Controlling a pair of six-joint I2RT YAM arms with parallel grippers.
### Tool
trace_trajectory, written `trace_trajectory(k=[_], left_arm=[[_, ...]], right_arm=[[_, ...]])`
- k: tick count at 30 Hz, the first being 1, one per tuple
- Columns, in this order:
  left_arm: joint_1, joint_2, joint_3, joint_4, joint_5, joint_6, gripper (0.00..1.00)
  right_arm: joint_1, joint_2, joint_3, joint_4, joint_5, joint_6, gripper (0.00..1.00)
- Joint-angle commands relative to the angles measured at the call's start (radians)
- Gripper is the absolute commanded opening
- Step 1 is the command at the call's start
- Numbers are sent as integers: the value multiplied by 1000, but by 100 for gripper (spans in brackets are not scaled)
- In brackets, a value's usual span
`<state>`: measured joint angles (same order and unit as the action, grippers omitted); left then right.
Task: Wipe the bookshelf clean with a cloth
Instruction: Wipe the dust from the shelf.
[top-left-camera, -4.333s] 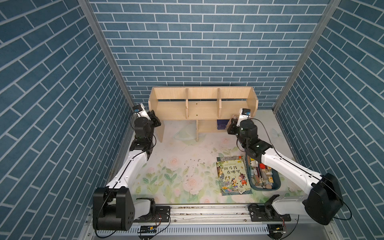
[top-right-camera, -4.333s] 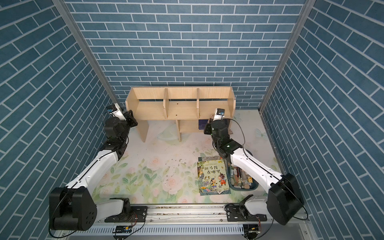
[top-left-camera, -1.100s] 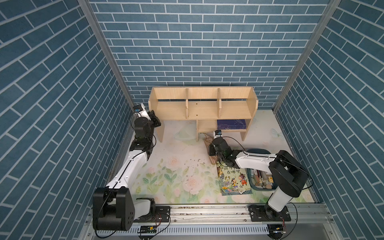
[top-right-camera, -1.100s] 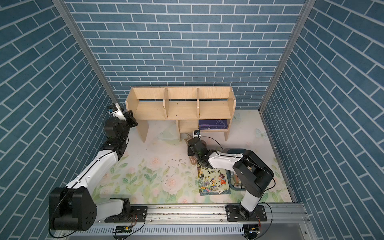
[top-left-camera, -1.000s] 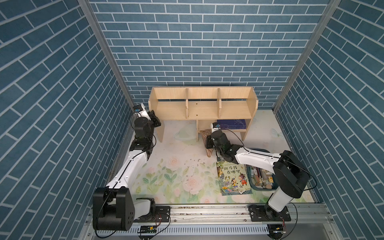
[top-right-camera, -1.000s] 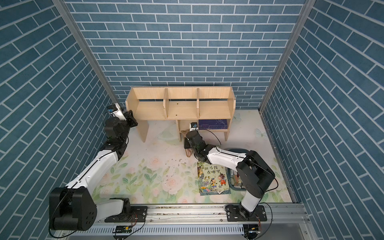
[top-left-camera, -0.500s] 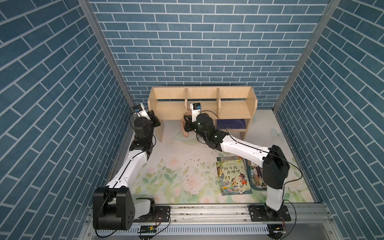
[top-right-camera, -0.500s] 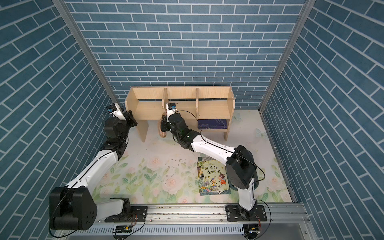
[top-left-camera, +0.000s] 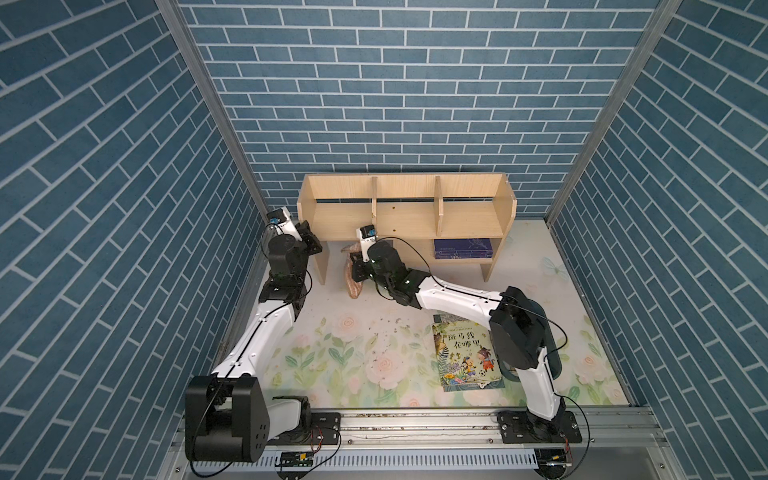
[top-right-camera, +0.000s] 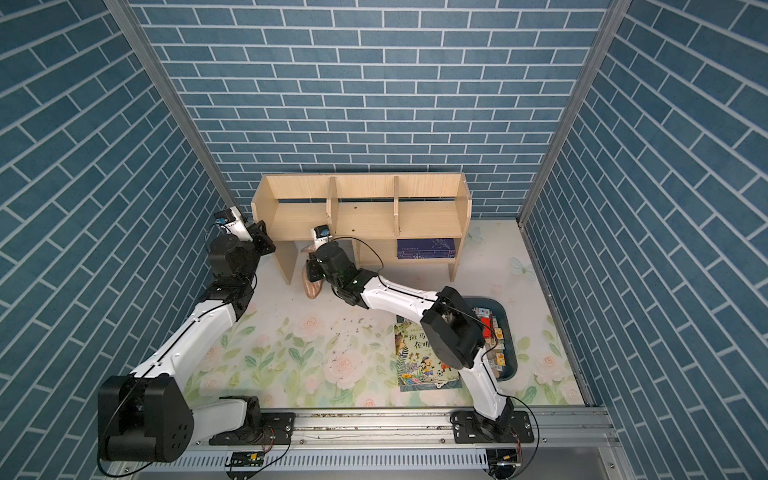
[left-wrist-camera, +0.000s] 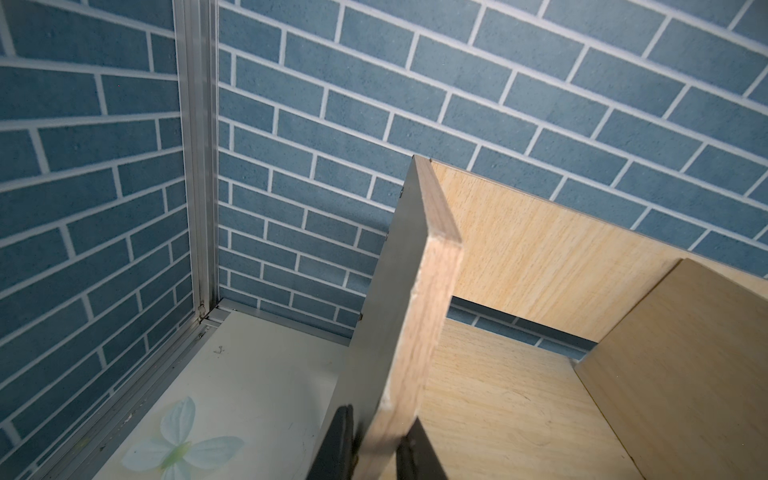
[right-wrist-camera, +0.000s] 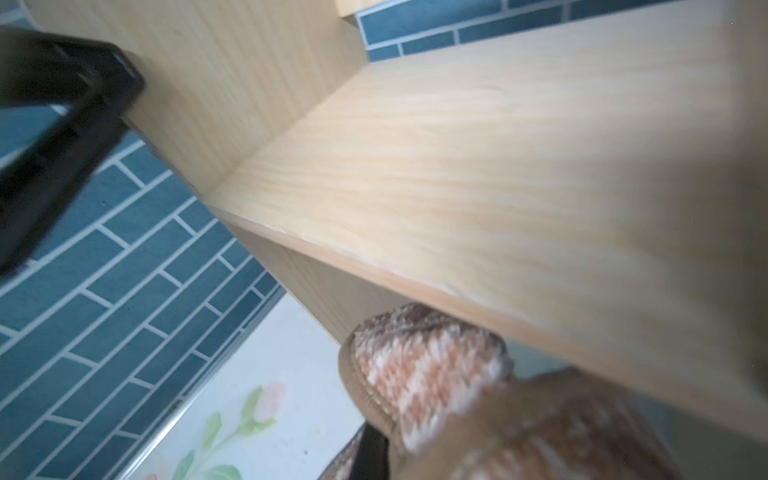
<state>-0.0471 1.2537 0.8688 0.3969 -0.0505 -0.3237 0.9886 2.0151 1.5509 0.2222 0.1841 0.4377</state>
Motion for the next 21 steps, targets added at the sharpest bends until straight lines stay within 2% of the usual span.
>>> trace_trajectory(k=[1, 6, 11, 15, 21], left_arm=[[-31, -1, -16, -63, 97, -46, 0], [-31, 0, -16, -66, 94, -45, 0], [-31, 2, -16, -64, 94, -44, 0], [-30, 7, -17, -61, 97, -45, 0], [-31, 3, -19, -64, 98, -43, 0]], right_arm=[[-70, -221, -191, 132, 77, 15, 0], [-190, -461, -450, 152, 119, 30, 0], [-257, -600, -566, 155, 126, 17, 0], [-233, -547, -509, 145, 76, -5, 0], [-123, -389, -372, 125, 97, -71, 0]])
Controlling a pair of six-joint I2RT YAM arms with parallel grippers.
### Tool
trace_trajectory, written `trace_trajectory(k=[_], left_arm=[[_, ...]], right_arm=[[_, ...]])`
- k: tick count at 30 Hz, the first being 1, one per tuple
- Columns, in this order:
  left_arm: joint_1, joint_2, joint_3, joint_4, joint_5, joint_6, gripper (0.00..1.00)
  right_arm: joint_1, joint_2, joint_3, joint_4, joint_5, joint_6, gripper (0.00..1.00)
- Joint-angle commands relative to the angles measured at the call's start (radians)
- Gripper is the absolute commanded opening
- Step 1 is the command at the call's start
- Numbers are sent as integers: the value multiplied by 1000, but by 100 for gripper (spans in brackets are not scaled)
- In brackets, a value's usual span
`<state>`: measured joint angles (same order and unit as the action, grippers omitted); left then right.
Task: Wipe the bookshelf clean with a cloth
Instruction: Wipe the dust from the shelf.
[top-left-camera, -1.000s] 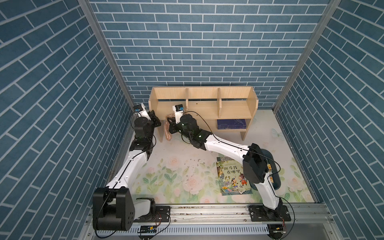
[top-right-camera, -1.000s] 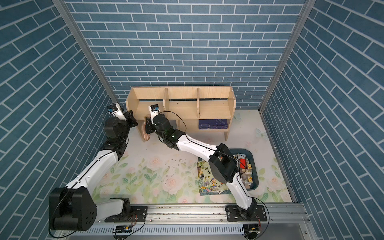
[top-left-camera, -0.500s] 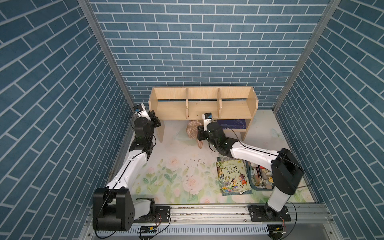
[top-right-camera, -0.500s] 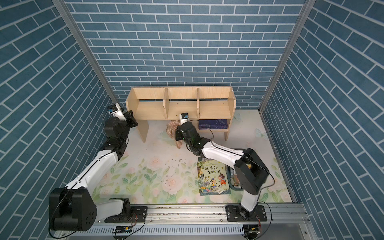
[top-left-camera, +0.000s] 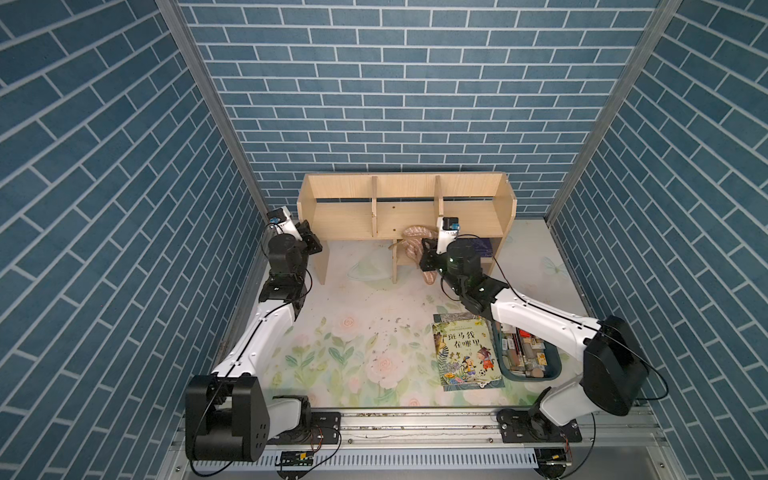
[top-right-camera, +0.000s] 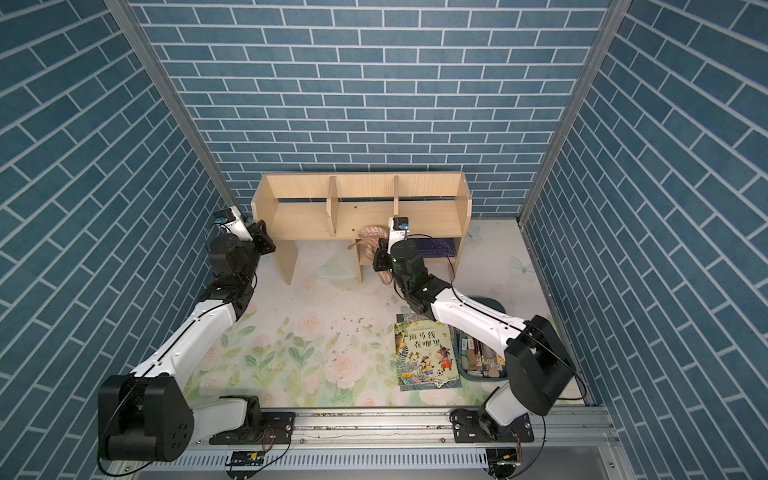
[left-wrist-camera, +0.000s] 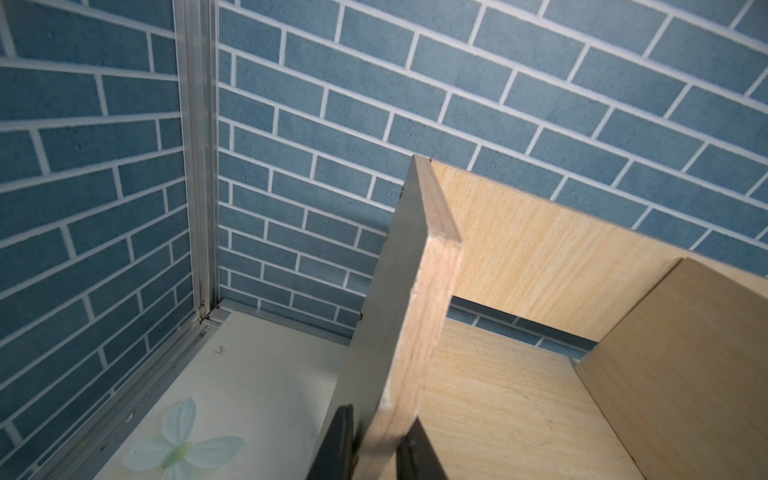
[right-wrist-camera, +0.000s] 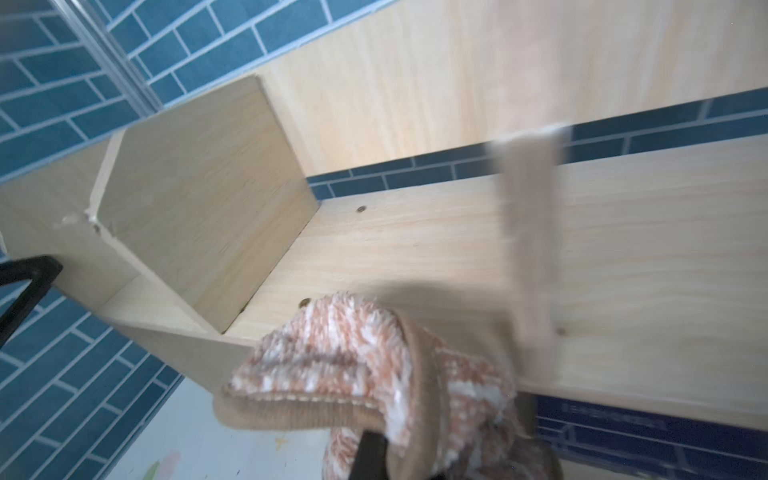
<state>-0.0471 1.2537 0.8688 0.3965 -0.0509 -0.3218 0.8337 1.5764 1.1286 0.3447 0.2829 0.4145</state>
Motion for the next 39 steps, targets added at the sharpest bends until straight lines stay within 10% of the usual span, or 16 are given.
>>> trace_trajectory(k=[1, 16, 31, 39], left_arm=[[-31, 4, -19, -62, 98, -46, 0], [-32, 12, -21, -59, 107, -47, 0], [-34, 11, -19, -67, 90, -41, 0], [-34, 10, -19, -66, 85, -42, 0]], right_arm=[[37, 75, 56, 6, -2, -41, 0], [55, 261, -30, 78, -76, 71, 0], [20, -126, -114, 22, 177, -41, 0], [-253, -546, -323, -173, 203, -15, 0]])
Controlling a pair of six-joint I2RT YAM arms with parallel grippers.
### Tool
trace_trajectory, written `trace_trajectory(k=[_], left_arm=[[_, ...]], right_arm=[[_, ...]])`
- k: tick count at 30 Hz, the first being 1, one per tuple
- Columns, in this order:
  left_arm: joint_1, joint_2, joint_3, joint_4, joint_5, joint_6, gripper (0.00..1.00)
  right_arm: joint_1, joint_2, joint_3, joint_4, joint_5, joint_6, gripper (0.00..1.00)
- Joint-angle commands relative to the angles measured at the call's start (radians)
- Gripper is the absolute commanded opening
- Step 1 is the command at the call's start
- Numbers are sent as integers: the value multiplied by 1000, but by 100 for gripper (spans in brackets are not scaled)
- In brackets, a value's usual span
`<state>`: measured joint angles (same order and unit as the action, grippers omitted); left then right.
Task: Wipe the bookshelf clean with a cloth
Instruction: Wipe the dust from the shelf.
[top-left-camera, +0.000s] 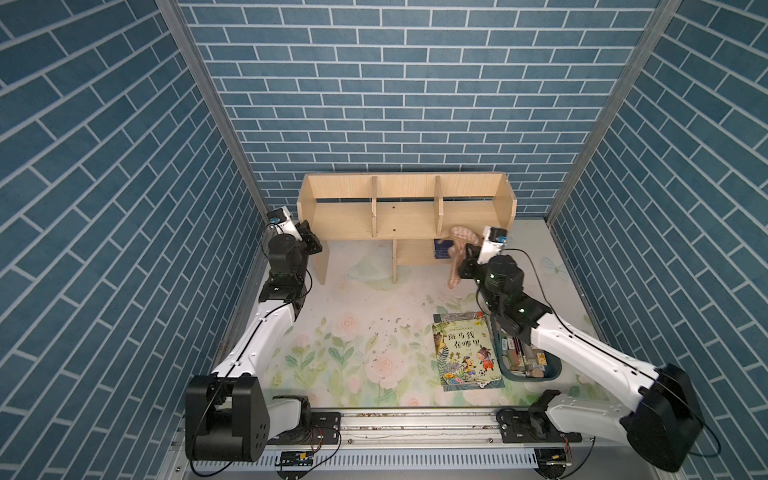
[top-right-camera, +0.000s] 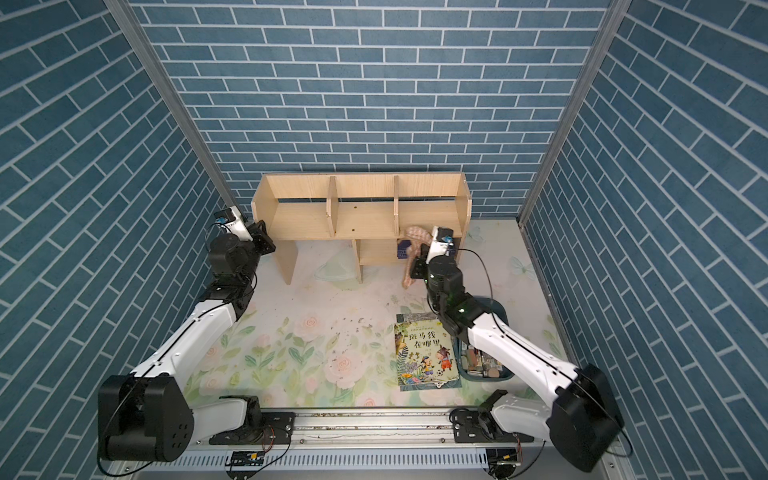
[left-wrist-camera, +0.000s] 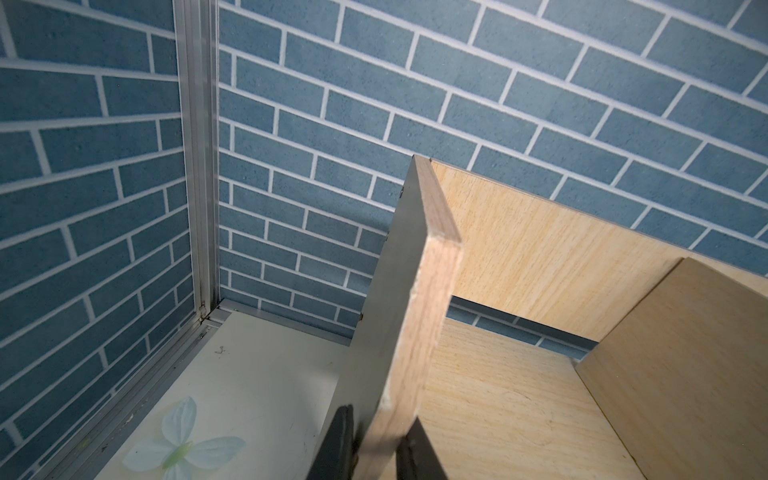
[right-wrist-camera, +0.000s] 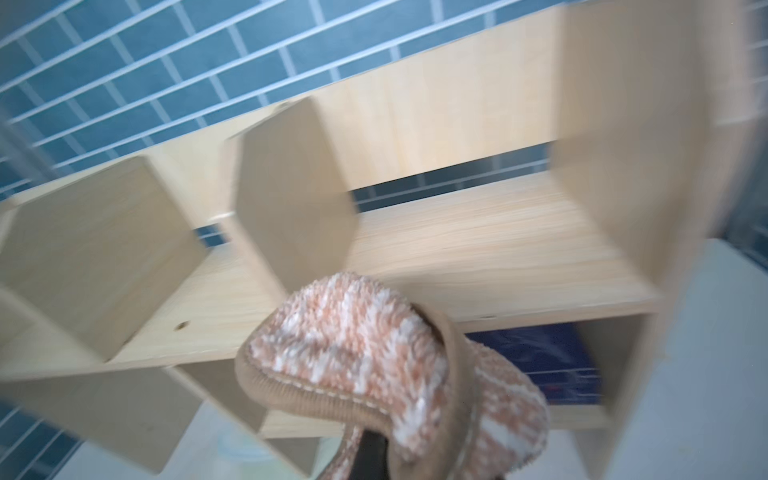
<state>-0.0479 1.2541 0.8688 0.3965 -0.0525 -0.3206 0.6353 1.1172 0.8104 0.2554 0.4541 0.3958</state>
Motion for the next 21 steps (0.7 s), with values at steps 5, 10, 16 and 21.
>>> trace_trajectory(k=[5, 10, 16, 21], left_arm=[[-35, 12, -19, -65, 90, -43, 0], [-35, 9, -19, -64, 89, -41, 0], [-38, 11, -19, -65, 92, -36, 0], [-41, 11, -19, -62, 96, -38, 0]], right_arm=[[-188, -56, 20, -188, -77, -2, 0], [-193, 12, -93, -94, -115, 26, 0], [-194, 48, -276, 105, -149, 70, 0], [-173, 154, -233, 145, -236, 36, 0]])
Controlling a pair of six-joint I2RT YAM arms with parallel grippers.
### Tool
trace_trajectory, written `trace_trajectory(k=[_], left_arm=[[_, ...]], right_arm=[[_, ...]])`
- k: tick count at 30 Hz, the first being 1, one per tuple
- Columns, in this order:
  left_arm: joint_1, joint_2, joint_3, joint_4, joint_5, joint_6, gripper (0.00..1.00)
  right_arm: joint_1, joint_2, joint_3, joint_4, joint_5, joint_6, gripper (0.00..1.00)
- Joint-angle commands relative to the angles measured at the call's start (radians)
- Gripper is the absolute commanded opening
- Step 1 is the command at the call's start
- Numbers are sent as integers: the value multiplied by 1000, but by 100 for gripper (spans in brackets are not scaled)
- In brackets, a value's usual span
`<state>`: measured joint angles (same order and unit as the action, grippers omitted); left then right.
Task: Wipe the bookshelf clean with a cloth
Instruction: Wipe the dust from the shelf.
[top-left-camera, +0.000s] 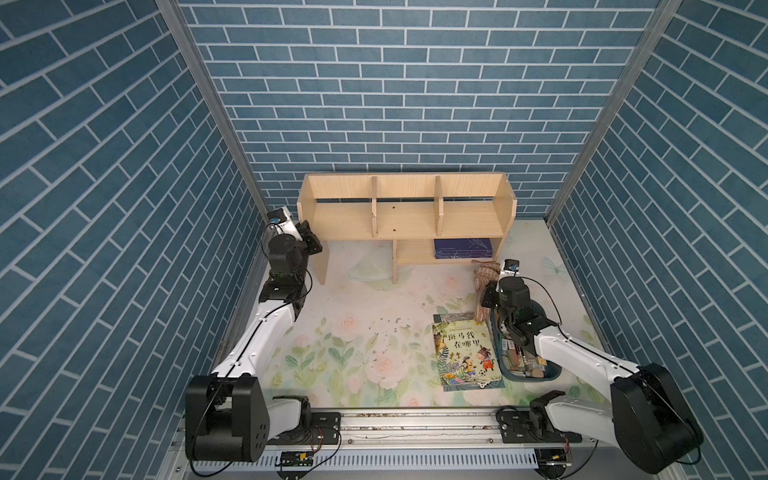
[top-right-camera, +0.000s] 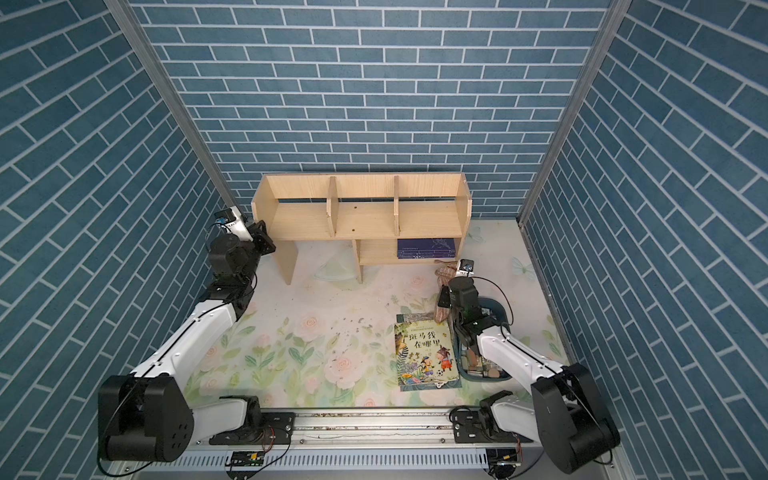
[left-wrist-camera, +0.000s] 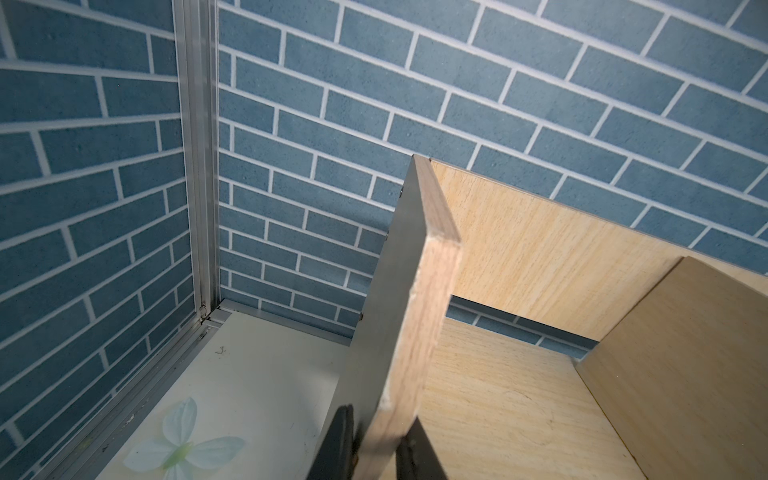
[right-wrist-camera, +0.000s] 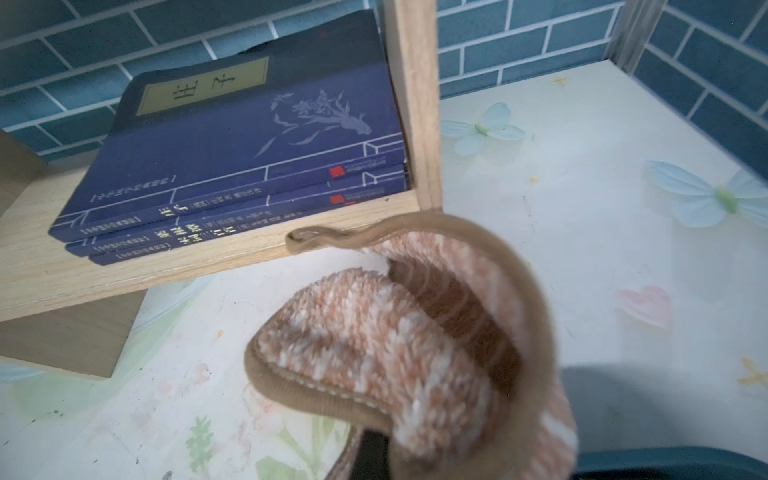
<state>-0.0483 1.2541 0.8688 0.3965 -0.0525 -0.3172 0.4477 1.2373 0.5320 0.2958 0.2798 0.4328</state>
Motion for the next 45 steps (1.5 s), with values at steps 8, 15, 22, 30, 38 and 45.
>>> trace_trajectory(k=[8, 15, 22, 30, 38, 45], left_arm=[[-41, 12, -21, -61, 96, -40, 0], [-41, 12, -20, -63, 99, -39, 0], [-41, 9, -21, -59, 106, -43, 0], [-41, 12, -21, -58, 109, -44, 0], [-41, 14, -19, -58, 110, -48, 0], [-41, 3, -8, -90, 77, -78, 17]], right_arm=[[200, 224, 227, 182, -20, -1, 0], [397, 432, 419, 209, 18, 0, 0], [460, 379, 549, 164, 54, -62, 0], [492, 360, 631, 142, 56, -104, 0], [501, 497, 522, 176, 10, 5, 0], [527, 402, 469, 150, 8, 22, 0]])
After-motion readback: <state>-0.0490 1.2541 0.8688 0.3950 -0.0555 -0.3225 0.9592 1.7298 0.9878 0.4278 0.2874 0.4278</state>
